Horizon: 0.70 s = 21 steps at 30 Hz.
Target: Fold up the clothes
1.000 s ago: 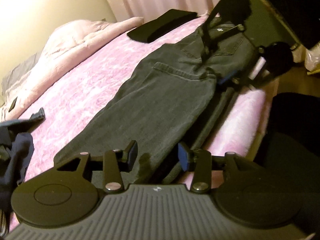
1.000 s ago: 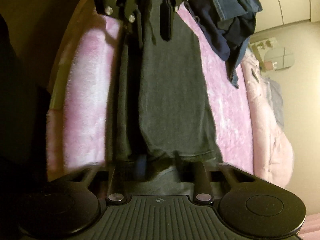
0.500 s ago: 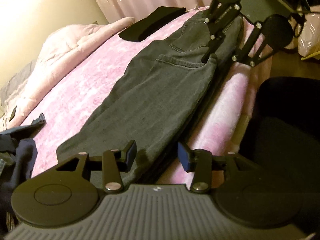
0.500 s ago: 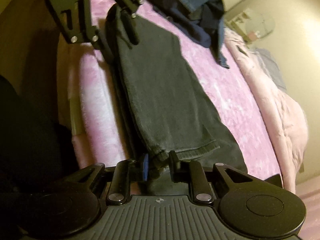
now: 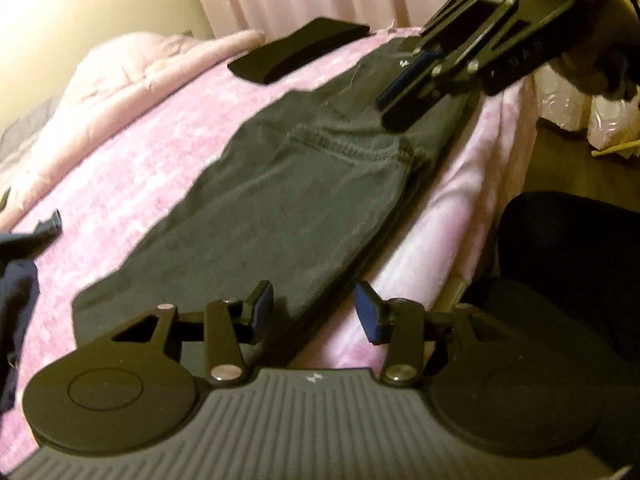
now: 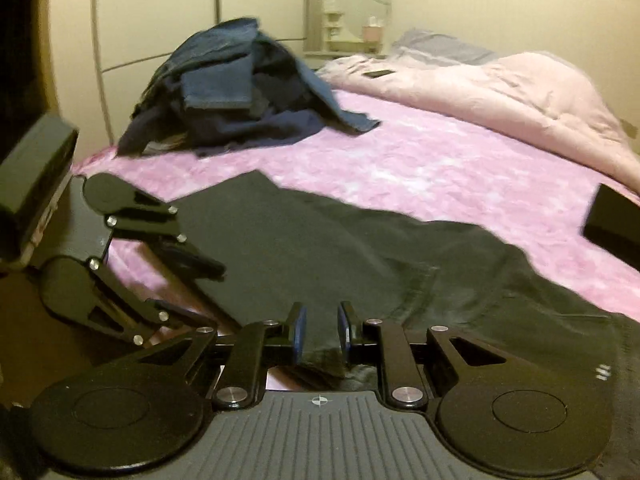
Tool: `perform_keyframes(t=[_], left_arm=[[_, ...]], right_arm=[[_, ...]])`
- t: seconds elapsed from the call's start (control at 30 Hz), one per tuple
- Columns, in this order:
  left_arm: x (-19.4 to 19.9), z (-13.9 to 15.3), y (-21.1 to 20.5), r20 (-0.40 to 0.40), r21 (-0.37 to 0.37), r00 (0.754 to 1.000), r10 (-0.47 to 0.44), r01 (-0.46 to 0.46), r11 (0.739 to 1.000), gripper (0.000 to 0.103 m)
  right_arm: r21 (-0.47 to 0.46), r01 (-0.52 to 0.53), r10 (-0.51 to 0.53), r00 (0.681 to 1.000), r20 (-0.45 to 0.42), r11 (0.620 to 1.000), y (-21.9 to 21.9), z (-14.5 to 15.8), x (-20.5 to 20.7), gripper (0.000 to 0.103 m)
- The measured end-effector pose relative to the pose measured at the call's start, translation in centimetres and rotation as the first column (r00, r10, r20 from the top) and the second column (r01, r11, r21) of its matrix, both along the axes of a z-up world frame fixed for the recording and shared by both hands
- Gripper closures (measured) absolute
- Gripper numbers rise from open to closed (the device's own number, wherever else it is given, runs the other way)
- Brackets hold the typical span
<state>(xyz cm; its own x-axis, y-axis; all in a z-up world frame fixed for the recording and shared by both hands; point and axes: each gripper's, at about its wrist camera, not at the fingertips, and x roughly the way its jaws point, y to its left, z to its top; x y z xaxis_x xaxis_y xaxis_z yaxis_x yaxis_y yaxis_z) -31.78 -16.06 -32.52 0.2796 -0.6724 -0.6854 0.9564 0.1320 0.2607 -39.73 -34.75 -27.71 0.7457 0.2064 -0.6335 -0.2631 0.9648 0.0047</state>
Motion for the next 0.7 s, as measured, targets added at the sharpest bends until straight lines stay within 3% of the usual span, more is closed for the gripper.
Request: perform_keyframes(t=[0.1, 0.17, 0.3, 0.47, 0.57, 0.7], left_arm=[[0.2, -0.3, 0.0, -0.018, 0.002, 1.000, 0.017, -0.017, 1.000, 0.063], [0.2, -0.3, 0.1, -0.026, 0.000, 0.999, 0.025, -0.025, 1.000, 0.063], [-0.2, 0.5, 0.7, -0.030, -0.009, 0.999, 0.017, -0.017, 1.000, 0.063], [-0.4, 2.6, 0.9, -0.070, -0.085, 0.998, -0.009, 0.003, 0.996, 0.063], [-0.1, 3.3, 0.0, -0.067, -0.110, 0.998, -0.013, 0.006, 0.994, 0.063], [0.7, 2.0, -2.2, -0.084, -0.074, 0.996, -0.015, 0.009, 0.997, 0.063]], right_arm=[[-0.066, -0.001, -0.004, 0.998, -0.065, 0.998, -0.4, -2.4, 1.0, 0.084], [0.022, 0.023, -0.022, 0.997, -0.070, 0.999, -1.6, -2.8, 1.1, 0.084], [0.034, 0.041, -0.038, 0.997, -0.071, 0.999, -1.7, -0.9, 1.1, 0.084], [0.109, 0.102, -0.101, 0.995, -0.015, 0.989, -3.8, 1.2, 1.6, 0.084], [0.091, 0.143, -0.142, 0.990, -0.018, 0.986, -4.7, 1.3, 3.6, 0.084], [0.078, 0.160, -0.152, 0.983, -0.102, 0.984, -6.0, -0.8, 7.9, 0.084]])
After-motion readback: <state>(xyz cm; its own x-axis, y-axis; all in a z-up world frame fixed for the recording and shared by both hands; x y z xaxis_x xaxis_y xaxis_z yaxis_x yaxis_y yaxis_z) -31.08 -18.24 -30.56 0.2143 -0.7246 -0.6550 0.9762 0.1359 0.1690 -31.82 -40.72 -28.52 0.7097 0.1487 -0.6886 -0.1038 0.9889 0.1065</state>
